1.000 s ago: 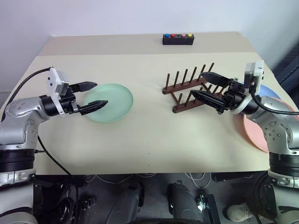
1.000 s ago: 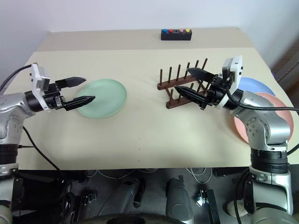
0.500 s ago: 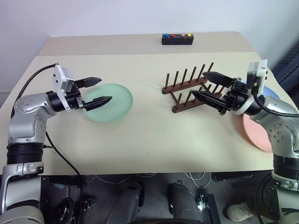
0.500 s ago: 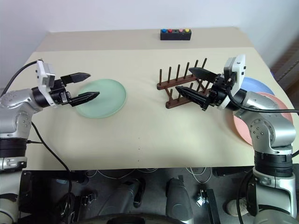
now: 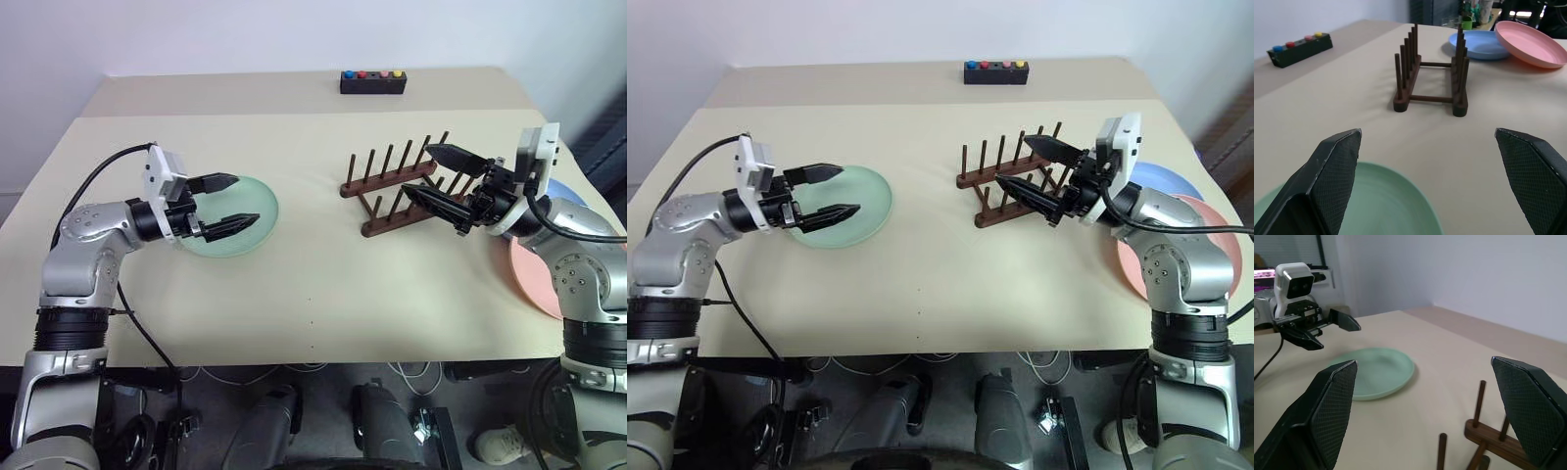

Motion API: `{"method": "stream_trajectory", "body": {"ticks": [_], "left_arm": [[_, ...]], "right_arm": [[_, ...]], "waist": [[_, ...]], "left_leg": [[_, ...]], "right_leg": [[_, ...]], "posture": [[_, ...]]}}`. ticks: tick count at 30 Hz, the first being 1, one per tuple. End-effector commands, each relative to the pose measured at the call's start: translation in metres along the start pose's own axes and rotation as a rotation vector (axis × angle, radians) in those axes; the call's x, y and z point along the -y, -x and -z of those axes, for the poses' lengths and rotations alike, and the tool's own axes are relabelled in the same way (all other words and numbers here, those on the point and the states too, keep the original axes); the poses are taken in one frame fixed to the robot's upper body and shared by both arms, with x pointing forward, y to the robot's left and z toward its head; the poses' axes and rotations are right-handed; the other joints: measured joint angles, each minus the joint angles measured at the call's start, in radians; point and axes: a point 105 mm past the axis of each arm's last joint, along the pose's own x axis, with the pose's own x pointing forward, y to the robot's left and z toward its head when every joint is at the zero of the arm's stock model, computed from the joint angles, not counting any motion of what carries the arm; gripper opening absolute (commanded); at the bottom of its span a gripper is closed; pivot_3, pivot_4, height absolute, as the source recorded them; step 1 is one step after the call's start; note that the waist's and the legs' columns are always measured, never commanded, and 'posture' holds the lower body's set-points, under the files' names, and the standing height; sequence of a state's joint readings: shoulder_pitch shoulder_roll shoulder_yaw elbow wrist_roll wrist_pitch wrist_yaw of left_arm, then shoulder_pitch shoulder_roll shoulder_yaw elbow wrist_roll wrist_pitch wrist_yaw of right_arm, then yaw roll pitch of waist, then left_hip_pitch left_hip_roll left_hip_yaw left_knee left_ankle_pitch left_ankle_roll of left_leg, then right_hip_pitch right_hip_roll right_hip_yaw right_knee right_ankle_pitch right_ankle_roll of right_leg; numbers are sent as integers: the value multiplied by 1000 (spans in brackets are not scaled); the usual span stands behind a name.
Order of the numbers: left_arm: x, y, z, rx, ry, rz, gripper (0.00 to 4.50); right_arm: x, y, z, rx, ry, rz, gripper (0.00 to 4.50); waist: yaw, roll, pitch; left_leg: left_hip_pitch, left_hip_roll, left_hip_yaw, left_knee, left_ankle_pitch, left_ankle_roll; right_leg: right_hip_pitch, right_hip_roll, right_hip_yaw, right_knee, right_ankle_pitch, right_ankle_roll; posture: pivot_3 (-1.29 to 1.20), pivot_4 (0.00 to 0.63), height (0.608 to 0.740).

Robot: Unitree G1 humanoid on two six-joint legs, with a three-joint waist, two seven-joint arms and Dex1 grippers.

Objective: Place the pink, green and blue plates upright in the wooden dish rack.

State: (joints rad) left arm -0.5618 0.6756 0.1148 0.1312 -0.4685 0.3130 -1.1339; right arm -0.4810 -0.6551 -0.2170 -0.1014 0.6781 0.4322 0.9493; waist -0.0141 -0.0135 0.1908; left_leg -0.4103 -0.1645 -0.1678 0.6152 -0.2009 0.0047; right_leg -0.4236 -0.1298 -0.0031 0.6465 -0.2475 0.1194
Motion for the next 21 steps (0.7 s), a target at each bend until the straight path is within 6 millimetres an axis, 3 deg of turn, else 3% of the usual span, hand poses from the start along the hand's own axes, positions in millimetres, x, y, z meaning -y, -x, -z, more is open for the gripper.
{"method": "stream_trajectory", "body": {"ticks": [1,6,8,10,14,17,21], "left_arm": [[-6,0,-14,30,-65,-15,4500],[-5,-20,-14,81,-36,13,4500],[11,-43,-10,91,-21,92,4500],[26,-75,9,16,-62,141,4500],[35,-124,24,-42,-51,143,4500],[38,-152,30,-89,-62,128,4500],[48,-174,37,-136,-46,153,4500]], "right_arm": [[-1,1,-16,43,65,10,4463],[0,8,-15,30,82,35,4463],[1,10,-17,33,87,44,4463],[2,12,-17,32,90,56,4463],[-1,12,-15,32,88,64,4463],[-3,13,-14,31,90,75,4463],[-4,17,-16,36,99,95,4463]], "waist": [[0,0,0],[5,0,0],[7,0,0],[10,-1,0],[15,-1,0],[10,-2,0],[3,-2,0]], "left_leg": [[0,0,0,0,0,0],[0,0,0,0,0,0],[0,0,0,1,0,0],[-1,0,1,1,0,1],[-1,0,1,2,0,1],[-1,0,2,2,0,1],[-1,0,3,2,-1,1]], "right_leg": [[0,0,0,0,0,0],[0,0,0,0,0,0],[1,0,0,-1,0,0],[1,1,0,-1,1,1],[1,0,0,-1,1,2],[0,0,0,-1,1,2],[0,0,0,-1,1,2]], "posture": [[0,150,740],[0,150,740],[0,150,740],[0,150,740],[0,150,740],[0,150,740],[0,150,740]]}}
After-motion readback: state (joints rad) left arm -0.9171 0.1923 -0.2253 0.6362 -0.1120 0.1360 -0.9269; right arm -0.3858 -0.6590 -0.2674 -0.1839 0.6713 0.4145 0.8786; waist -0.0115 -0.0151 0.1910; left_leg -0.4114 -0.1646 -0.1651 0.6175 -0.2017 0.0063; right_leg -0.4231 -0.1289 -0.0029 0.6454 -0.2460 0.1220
